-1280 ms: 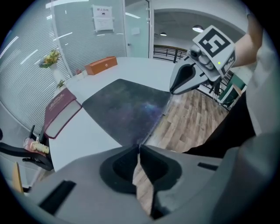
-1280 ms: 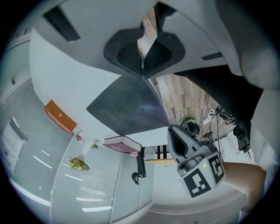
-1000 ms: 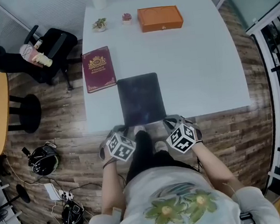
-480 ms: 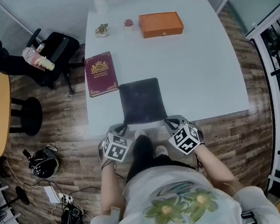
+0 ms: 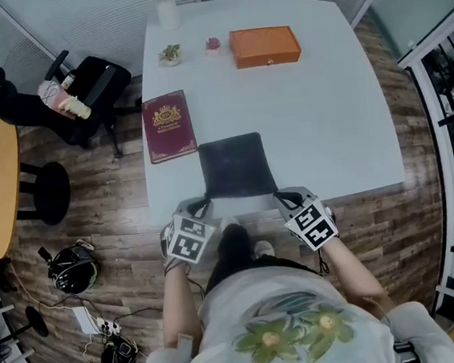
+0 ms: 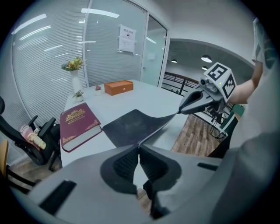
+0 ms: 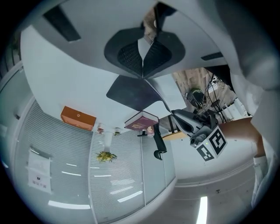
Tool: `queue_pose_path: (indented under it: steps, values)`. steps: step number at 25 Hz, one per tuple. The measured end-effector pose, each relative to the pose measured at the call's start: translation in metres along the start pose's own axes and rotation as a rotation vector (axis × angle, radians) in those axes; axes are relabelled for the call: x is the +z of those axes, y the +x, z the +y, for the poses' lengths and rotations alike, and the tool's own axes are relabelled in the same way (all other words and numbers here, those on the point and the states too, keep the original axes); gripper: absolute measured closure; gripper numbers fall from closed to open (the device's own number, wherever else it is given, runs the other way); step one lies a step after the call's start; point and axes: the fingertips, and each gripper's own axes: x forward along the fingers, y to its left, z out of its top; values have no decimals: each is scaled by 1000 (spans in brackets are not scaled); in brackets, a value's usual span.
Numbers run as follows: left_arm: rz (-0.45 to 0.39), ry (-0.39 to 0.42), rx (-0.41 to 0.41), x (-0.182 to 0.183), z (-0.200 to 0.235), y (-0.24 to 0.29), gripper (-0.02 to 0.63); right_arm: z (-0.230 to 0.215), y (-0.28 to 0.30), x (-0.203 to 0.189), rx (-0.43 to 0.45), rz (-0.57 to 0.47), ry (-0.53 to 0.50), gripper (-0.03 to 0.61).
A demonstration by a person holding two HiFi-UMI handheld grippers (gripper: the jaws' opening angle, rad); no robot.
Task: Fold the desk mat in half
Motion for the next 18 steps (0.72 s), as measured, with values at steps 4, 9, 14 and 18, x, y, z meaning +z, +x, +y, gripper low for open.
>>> queue_pose_path:
  steps: [4, 9, 14, 18]
  values:
    - [-28, -8, -35, 7, 4, -5, 600, 0, -5, 6, -6, 5, 20, 557]
    - [-58, 10, -47, 14, 12, -7, 600, -5, -5, 19, -30, -15, 36, 557]
    - [-78, 30, -52, 24, 24, -4, 600, -17, 0, 30, -74, -21, 51, 557]
    - [-93, 50, -58, 33, 36, -2, 601, -26, 3, 39, -110, -35, 62, 557]
